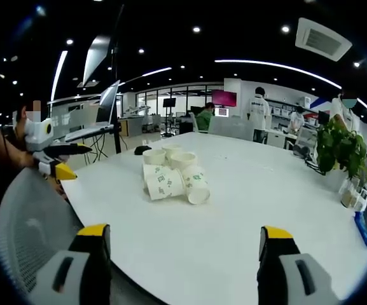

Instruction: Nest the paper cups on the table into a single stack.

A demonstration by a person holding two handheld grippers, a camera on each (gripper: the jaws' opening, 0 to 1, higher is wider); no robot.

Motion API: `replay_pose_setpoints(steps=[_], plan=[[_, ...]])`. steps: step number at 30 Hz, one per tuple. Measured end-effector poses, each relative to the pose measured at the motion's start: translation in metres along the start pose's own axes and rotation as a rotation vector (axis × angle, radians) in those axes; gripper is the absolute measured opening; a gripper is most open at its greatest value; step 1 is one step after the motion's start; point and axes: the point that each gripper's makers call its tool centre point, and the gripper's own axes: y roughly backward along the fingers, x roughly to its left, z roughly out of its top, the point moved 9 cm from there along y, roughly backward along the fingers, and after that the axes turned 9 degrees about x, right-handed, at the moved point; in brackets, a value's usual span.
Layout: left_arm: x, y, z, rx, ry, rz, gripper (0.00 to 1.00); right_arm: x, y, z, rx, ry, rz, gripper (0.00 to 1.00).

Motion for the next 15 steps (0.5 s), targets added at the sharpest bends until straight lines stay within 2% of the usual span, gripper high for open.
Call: replay_pose_setpoints(steps=[15], plan=[[-0.0004,0.0004,0.0017,-0.005,0.004,-0.003,0.99,-0.0018,0.0009,-0.0004,-0.006,-0.001,-0.008,0.99]])
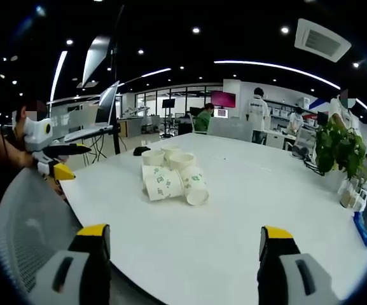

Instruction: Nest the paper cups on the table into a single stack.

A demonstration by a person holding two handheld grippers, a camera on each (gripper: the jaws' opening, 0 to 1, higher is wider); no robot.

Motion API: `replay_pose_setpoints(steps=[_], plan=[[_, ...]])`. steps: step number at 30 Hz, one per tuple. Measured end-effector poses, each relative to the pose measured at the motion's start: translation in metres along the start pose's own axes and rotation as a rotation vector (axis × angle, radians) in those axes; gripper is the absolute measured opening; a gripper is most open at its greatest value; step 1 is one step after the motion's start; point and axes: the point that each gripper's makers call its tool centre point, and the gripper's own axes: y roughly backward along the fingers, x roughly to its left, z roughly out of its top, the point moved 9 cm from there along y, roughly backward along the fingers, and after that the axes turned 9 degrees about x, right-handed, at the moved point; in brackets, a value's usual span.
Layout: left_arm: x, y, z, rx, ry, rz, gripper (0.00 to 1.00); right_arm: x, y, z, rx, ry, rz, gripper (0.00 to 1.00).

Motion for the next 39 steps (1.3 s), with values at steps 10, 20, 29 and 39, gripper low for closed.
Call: replay_pose_setpoints(steps=[10,20,29,39], plan=[[0.000,0.000,0.000,0.041,-0.027,-0.013,0.99,0.000,0.000,0.000,0.003,-0.001,-0.001,0.98],[0.005,-0.008,0.012,0.089,-0.054,-0.030,0.97,0.000,0.000,0.000,0.004,-0.003,-0.002,0.97],[-0.001,-0.032,0.031,0.093,-0.090,-0.075,0.89,0.000,0.000,0.000,0.007,-0.006,0.001,0.96],[-0.003,-0.053,0.038,0.103,-0.045,-0.084,0.79,0.000,-0.001,-0.002,0.016,-0.008,0.007,0.95]])
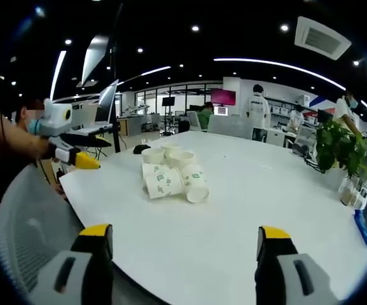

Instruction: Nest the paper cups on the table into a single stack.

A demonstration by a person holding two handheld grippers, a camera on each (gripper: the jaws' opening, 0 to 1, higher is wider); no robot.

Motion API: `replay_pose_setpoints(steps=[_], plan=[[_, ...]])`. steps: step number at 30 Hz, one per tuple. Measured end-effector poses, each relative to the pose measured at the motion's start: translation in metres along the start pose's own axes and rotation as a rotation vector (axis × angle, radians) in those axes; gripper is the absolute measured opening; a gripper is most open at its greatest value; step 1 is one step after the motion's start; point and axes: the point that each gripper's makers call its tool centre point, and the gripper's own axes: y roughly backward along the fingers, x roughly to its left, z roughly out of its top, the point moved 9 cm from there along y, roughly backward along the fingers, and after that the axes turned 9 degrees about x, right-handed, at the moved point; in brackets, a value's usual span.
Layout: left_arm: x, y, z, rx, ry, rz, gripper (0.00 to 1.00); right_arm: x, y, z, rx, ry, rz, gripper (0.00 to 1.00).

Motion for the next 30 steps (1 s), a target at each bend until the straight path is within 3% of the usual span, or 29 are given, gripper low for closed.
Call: replay_pose_setpoints(steps=[13,16,21,30], plan=[[-0.011,-0.021,0.015,0.001,0.002,-0.030,0.70,0.000,-0.001,-0.001,0.004,0.004,0.013,0.91],[-0.014,-0.020,0.016,-0.011,0.003,-0.040,0.73,0.002,-0.004,-0.004,0.050,-0.041,0.067,0.93],[-0.016,-0.009,0.011,-0.031,0.054,-0.041,0.84,-0.003,-0.006,0.004,0.059,-0.026,0.089,0.90],[-0.016,0.019,-0.002,-0.026,0.016,-0.029,0.90,-0.006,-0.018,0.029,0.042,-0.017,0.152,0.76]])
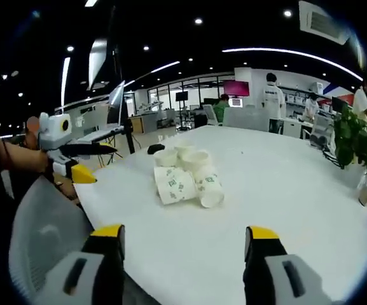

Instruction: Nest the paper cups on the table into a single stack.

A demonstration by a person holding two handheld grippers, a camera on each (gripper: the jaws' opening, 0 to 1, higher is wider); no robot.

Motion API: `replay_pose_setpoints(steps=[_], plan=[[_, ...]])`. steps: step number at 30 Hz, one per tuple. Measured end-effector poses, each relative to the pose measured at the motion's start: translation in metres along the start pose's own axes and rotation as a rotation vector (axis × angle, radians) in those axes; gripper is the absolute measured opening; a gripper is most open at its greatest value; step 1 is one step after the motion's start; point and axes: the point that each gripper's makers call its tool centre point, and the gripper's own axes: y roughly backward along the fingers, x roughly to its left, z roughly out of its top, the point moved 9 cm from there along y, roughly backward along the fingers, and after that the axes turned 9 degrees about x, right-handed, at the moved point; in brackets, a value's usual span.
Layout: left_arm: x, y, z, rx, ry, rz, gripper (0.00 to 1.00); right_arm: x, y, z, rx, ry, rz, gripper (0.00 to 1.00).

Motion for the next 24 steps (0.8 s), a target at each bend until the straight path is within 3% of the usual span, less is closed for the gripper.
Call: replay_pose_setpoints(steps=[5,13,18,24], plan=[[-0.007,0.011,-0.010,0.015,-0.023,0.007,0.97,0.002,-0.009,0.013,-0.008,0.013,0.044,0.71],[-0.014,0.014,-0.012,-0.054,0.010,-0.017,0.99,-0.002,-0.024,0.034,-0.042,-0.019,0.119,0.66],[-0.013,0.014,-0.016,-0.089,0.027,-0.018,0.99,-0.002,-0.032,0.040,-0.039,-0.003,0.129,0.65],[-0.016,0.015,-0.014,-0.071,0.003,-0.024,0.99,-0.002,-0.043,0.046,-0.027,0.032,0.146,0.64]])
